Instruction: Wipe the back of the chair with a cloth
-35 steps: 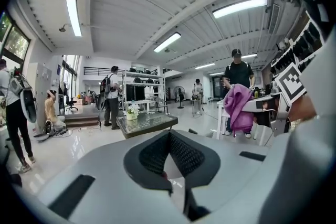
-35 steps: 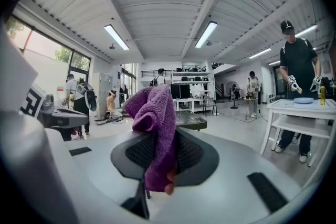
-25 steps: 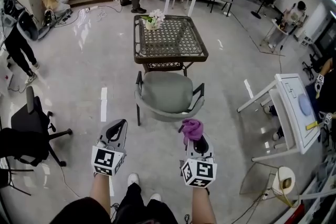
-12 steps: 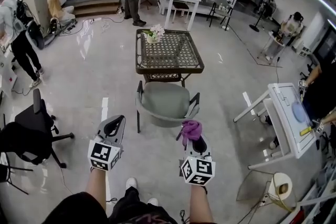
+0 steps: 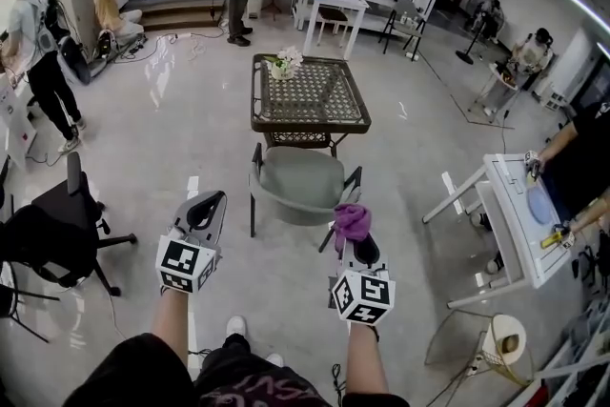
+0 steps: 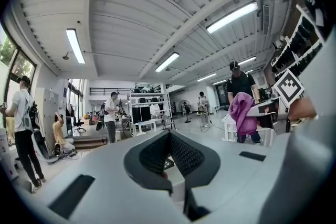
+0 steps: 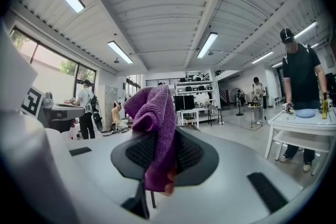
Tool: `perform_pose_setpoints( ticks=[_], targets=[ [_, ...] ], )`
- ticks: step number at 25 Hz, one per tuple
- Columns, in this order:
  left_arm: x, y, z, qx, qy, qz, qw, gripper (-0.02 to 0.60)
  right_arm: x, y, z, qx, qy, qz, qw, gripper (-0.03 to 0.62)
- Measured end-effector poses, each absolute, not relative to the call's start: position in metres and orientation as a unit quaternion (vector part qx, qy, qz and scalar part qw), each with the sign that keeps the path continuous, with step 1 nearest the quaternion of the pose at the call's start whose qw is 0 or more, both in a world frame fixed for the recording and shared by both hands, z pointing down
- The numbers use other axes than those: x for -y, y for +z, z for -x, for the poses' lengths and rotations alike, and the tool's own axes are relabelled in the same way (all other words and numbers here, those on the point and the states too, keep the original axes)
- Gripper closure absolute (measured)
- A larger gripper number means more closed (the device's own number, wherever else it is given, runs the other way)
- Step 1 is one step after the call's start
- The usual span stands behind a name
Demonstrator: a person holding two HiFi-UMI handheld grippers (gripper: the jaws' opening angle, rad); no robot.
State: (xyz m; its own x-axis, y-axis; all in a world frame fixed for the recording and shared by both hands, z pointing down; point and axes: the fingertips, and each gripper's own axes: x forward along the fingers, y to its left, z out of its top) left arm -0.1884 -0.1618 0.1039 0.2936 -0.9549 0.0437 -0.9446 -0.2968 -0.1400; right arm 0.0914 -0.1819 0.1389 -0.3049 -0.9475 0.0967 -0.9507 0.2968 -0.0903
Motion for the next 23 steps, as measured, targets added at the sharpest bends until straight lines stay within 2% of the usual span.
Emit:
perform_pose_setpoints(
  ticks=[23],
  targets=[
    [0.150, 0.059, 0.186, -0.594, -0.045, 0.799, 0.079, 0.572, 0.180, 0.103, -0.095, 0.810, 0.043, -0.584, 0.001, 0.503]
  ],
)
